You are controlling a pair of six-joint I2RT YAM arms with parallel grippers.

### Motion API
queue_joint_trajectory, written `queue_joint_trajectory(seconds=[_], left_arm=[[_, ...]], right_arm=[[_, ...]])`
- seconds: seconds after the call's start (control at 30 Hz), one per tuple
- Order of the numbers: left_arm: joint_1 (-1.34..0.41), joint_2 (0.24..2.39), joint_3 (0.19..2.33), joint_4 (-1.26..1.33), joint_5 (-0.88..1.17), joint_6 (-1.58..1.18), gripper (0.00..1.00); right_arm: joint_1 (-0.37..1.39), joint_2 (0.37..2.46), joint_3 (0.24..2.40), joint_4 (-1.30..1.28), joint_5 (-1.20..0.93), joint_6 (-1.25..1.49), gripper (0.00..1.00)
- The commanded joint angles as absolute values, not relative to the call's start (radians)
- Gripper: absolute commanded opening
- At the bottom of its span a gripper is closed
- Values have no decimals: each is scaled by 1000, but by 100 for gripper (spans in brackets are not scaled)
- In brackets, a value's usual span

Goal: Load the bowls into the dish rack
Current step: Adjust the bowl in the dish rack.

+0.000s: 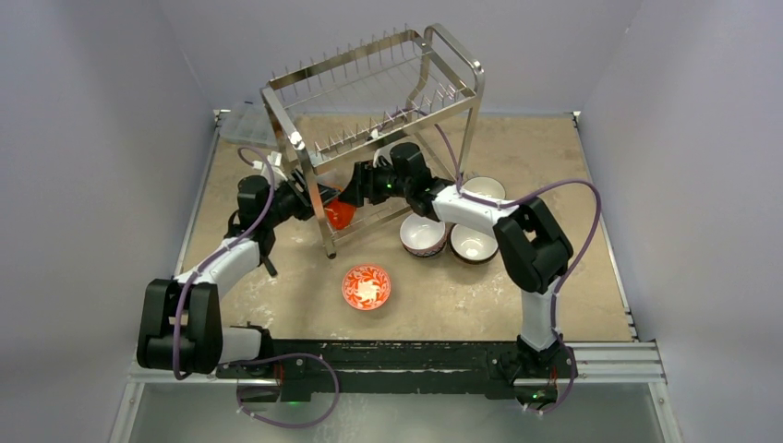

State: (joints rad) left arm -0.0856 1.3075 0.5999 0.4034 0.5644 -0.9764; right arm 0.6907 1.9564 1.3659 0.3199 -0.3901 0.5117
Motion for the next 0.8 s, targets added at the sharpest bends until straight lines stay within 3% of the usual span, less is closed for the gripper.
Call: queue_joint_trajectory(seconds=[0.0,0.4,0.77], left_arm=[[-90,1297,651,388,567,-932,50],[-88,1045,667,-112,197,-757,83],[-85,838,570,-446,113,-810,88]], right_arm=[[684,1930,1364,357,-421,522,68],[680,1774,1265,301,-313,483,83],[672,1582,1079,253,-296,481,85]])
